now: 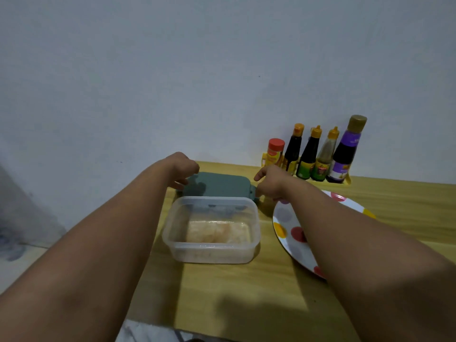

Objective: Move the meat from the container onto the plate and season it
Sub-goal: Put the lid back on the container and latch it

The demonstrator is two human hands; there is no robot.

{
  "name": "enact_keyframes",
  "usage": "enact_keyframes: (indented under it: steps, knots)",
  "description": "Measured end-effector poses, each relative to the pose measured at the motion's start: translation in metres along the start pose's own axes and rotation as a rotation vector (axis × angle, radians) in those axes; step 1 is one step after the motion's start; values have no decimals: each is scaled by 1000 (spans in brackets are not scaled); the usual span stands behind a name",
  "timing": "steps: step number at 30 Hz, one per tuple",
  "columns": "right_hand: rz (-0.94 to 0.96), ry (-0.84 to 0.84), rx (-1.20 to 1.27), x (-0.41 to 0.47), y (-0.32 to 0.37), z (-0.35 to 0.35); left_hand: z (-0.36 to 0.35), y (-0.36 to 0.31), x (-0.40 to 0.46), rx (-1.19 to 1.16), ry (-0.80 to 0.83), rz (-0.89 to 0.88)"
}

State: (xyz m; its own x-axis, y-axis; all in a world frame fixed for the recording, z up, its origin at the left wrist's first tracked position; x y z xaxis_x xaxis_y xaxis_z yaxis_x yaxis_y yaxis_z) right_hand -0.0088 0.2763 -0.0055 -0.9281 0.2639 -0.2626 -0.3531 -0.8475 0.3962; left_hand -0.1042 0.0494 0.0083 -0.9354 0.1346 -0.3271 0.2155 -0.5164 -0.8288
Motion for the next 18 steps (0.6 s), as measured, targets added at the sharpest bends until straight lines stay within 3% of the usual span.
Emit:
enact_keyframes:
  steps: [8, 18]
  knots:
    - [50, 97, -50, 24, 4, -19, 10, 37, 23, 9, -51, 141]
    - [128, -12, -89, 33, 5, -23, 6, 39, 28, -202, -45, 126]
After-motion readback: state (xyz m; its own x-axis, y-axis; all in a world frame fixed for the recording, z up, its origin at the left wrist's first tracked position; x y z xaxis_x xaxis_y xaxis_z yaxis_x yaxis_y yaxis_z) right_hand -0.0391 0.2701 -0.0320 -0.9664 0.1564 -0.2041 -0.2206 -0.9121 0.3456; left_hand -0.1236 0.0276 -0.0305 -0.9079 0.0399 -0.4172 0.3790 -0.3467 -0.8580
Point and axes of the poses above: each hand's wrist, its own x-axis towards the middle knuckle, its own z-axis out of the back of the hand, y = z × x, the point moved 1 cm from there along x, towards the middle knuckle, and after that the axes turned 15 degrees about -x, right-handed, at the moved point
